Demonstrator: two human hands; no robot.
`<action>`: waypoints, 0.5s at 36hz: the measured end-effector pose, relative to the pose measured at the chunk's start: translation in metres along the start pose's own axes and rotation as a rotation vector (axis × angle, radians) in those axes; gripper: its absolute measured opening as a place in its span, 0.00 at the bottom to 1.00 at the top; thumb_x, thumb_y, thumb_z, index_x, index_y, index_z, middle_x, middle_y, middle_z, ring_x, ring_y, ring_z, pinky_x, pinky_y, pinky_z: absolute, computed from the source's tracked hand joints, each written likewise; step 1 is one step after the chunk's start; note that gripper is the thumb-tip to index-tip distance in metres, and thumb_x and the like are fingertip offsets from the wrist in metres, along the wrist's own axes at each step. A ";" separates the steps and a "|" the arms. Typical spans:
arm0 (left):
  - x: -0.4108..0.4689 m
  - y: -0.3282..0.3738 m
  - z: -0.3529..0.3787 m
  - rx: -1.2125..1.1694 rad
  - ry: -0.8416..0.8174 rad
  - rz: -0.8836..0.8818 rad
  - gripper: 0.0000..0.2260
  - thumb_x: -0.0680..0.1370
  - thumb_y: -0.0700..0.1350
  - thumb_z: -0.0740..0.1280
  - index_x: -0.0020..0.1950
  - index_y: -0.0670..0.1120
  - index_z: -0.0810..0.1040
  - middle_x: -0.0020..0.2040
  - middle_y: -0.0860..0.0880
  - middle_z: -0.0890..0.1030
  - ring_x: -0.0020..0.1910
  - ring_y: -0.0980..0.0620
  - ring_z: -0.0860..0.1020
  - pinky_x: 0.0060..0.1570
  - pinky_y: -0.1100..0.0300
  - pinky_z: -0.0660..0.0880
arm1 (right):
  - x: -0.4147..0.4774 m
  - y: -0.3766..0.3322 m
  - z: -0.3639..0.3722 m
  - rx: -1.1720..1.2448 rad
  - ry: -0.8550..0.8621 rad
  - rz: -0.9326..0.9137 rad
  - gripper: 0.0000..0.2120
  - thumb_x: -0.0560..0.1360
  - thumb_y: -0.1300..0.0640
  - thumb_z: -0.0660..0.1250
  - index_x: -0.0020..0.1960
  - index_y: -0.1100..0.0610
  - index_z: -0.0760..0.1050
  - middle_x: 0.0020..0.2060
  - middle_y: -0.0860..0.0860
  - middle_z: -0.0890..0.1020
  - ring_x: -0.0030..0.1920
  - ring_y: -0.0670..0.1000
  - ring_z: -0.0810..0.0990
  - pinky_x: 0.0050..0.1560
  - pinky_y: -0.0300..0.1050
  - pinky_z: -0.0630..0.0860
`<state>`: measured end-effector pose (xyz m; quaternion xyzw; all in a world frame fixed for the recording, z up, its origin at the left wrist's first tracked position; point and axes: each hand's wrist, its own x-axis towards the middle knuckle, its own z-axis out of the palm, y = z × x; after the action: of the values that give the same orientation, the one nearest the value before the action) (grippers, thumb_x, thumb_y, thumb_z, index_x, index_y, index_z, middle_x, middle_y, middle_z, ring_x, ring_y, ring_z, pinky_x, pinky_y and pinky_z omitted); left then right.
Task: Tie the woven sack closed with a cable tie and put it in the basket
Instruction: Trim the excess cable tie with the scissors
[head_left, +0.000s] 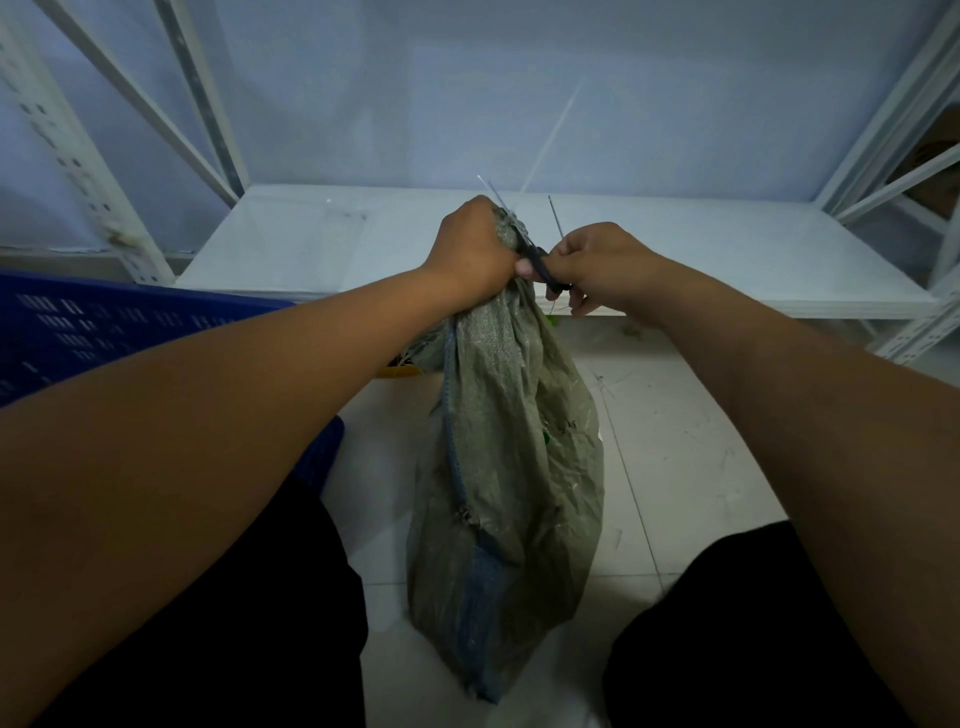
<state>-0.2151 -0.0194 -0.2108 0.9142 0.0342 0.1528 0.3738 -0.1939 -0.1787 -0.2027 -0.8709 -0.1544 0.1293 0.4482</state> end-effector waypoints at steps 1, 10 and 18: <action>0.000 0.000 0.000 0.001 0.001 0.006 0.12 0.72 0.40 0.71 0.53 0.42 0.75 0.50 0.48 0.77 0.47 0.52 0.73 0.44 0.61 0.69 | 0.000 0.000 0.000 0.002 0.000 0.000 0.19 0.69 0.42 0.78 0.39 0.56 0.76 0.36 0.53 0.83 0.33 0.49 0.75 0.34 0.41 0.77; -0.003 0.003 0.001 -0.014 -0.048 -0.024 0.14 0.65 0.46 0.74 0.47 0.44 0.79 0.43 0.51 0.80 0.44 0.51 0.78 0.38 0.60 0.71 | 0.002 -0.006 -0.003 0.029 0.091 -0.018 0.17 0.70 0.48 0.79 0.35 0.58 0.77 0.31 0.54 0.82 0.28 0.47 0.74 0.34 0.43 0.77; -0.007 0.010 0.013 -0.095 -0.085 -0.013 0.11 0.67 0.39 0.69 0.28 0.53 0.77 0.38 0.50 0.84 0.42 0.50 0.82 0.46 0.56 0.79 | 0.007 -0.027 0.001 0.153 0.127 -0.092 0.18 0.71 0.49 0.79 0.33 0.58 0.75 0.26 0.52 0.79 0.22 0.45 0.71 0.29 0.40 0.76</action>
<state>-0.2177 -0.0370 -0.2143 0.9008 0.0171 0.1128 0.4190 -0.1921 -0.1601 -0.1818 -0.8325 -0.1554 0.0645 0.5278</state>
